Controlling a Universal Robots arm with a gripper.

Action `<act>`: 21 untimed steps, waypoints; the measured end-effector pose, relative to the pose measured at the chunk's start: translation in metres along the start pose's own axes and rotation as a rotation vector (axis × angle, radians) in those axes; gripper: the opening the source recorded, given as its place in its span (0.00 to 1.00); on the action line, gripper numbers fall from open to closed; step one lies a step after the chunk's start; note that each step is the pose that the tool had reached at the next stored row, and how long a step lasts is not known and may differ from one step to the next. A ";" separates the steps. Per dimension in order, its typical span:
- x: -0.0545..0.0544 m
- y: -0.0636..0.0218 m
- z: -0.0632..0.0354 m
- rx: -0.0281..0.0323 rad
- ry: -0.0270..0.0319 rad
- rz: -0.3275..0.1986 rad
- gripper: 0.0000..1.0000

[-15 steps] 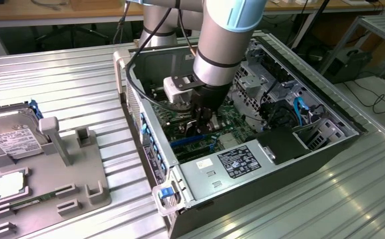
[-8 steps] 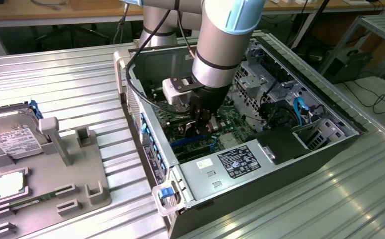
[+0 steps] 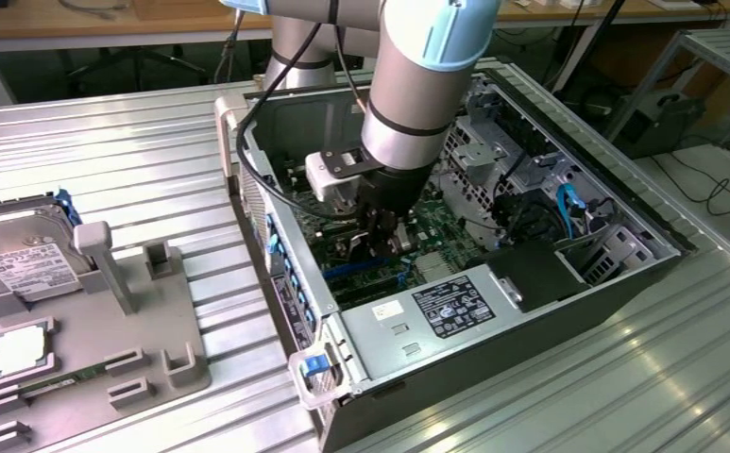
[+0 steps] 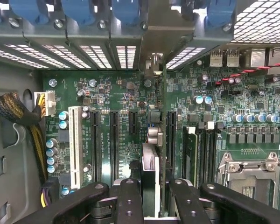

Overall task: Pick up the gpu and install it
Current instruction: 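Insert the gpu into the slot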

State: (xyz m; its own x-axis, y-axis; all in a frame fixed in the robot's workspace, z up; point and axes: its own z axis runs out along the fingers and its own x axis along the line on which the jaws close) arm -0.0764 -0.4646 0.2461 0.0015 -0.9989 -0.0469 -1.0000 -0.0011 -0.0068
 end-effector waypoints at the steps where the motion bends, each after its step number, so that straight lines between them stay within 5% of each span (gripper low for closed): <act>1: 0.000 0.0001 0.0005 -0.0002 0.0000 0.000 0.28; 21: -0.001 -0.0008 0.0033 -0.0017 -0.0006 0.000 0.28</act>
State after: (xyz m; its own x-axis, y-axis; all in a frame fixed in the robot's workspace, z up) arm -0.0756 -0.4638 0.2428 0.0014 -0.9989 -0.0475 -1.0000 -0.0012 -0.0051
